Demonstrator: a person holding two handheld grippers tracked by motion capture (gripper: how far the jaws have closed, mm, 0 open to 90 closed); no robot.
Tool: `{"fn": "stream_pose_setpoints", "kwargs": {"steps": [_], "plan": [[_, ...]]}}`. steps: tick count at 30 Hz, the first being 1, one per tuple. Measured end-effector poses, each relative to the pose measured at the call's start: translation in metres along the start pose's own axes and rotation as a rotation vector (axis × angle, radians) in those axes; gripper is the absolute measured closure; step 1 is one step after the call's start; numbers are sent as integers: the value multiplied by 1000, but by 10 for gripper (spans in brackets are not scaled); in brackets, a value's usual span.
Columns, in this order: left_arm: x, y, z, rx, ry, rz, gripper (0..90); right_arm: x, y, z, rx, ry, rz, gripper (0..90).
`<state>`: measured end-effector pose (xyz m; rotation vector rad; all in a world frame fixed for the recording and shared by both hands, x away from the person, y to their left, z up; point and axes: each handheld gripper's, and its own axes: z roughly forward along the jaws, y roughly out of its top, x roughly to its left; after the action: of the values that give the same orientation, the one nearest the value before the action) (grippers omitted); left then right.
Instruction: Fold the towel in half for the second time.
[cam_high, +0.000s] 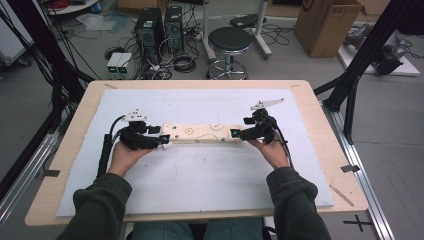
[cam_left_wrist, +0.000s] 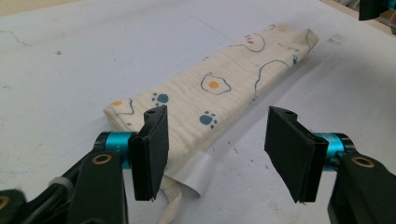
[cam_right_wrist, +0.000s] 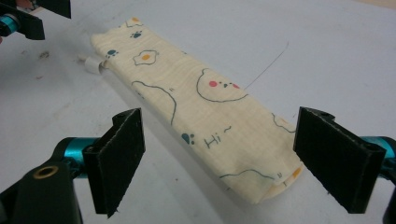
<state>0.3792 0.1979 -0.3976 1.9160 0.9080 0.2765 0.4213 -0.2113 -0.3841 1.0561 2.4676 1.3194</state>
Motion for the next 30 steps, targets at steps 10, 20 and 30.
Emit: {"fn": "stream_pose_setpoints", "kwargs": {"steps": [10, 20, 30], "plan": [[-8, 1, -7, -13, -9, 16, 373, 9, -1, -8, -11, -3, -5, 152], [-12, -8, -11, -17, -6, 21, 348, 12, -23, -12, -33, -6, 0, 153], [-20, -12, -16, -12, -7, 45, 324, 16, -27, -19, -57, 0, -8, 123]]}}
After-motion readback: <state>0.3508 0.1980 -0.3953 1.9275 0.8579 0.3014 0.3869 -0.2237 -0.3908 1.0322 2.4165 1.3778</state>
